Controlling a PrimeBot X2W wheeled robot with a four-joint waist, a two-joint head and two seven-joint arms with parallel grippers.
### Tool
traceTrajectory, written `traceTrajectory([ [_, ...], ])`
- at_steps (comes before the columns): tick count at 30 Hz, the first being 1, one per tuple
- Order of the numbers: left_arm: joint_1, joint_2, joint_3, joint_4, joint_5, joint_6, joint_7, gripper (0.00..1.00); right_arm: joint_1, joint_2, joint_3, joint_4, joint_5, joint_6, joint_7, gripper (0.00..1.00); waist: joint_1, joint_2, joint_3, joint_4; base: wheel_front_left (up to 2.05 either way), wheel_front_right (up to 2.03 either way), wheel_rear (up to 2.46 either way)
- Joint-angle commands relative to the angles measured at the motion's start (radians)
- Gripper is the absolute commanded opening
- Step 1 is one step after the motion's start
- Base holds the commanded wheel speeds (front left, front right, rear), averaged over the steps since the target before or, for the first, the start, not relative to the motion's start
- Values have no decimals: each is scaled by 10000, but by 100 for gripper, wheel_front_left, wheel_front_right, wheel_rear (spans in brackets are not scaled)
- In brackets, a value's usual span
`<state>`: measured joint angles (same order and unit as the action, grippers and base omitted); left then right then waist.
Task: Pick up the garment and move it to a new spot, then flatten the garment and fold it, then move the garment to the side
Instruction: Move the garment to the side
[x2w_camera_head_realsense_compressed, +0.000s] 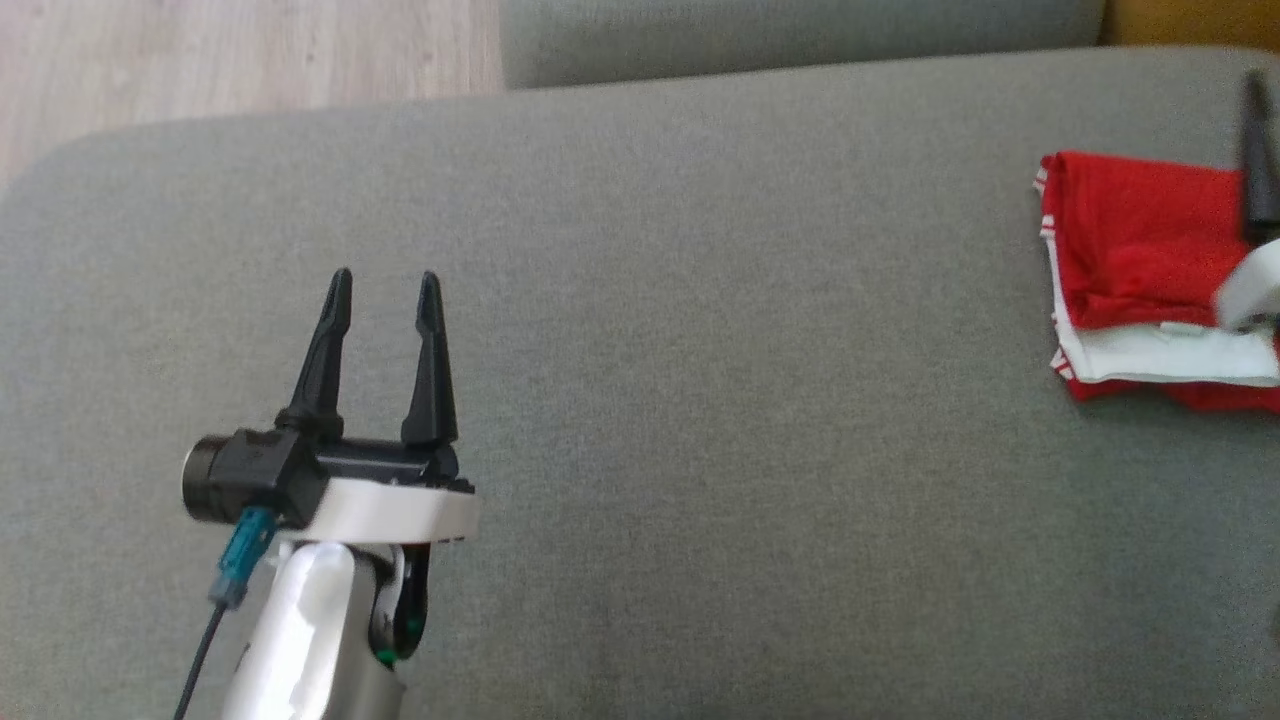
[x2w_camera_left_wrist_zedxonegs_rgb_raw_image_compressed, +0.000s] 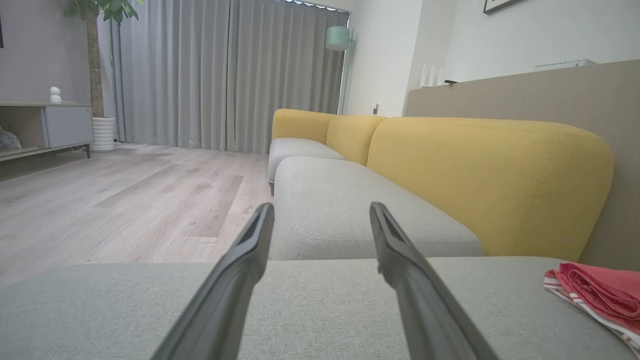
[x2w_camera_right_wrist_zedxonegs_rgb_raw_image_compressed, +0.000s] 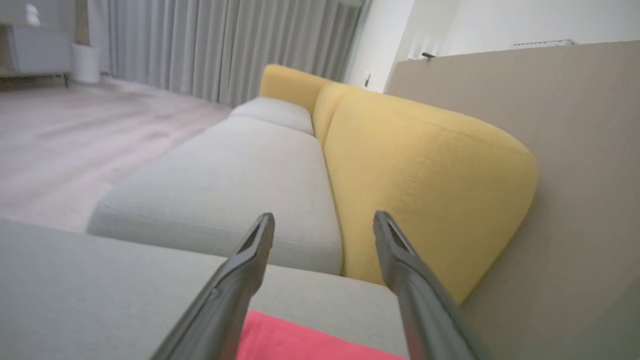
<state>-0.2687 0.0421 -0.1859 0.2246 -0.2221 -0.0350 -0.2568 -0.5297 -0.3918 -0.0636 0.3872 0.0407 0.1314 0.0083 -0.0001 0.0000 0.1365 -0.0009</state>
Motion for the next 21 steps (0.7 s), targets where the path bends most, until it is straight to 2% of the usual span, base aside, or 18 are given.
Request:
traceTrajectory([
  [1,-71,81,437,-416,-78,73,-49,100,202,358,62,-701,331,-7,-242,100,1,0,-392,23,0,0,0],
  [7,306,81,533,-482,-105,121,-49,100,923,2266,-227,-1334,1157,-7,-805,100,1,0,-816,135,0,0,0],
  [10,490,81,633,-466,-117,170,-49,100,1230,2978,-271,-1338,1583,-7,-981,100,1,0,-917,192,0,0,0],
  [14,657,81,739,-441,-127,150,-49,100,1626,3329,-136,-1226,1867,-7,-1210,100,1,0,-950,321,0,0,0],
  [21,920,81,706,-297,-370,-45,-49,100,2631,3410,145,-883,2312,-7,-2207,100,1,0,-1022,470,0,0,0],
])
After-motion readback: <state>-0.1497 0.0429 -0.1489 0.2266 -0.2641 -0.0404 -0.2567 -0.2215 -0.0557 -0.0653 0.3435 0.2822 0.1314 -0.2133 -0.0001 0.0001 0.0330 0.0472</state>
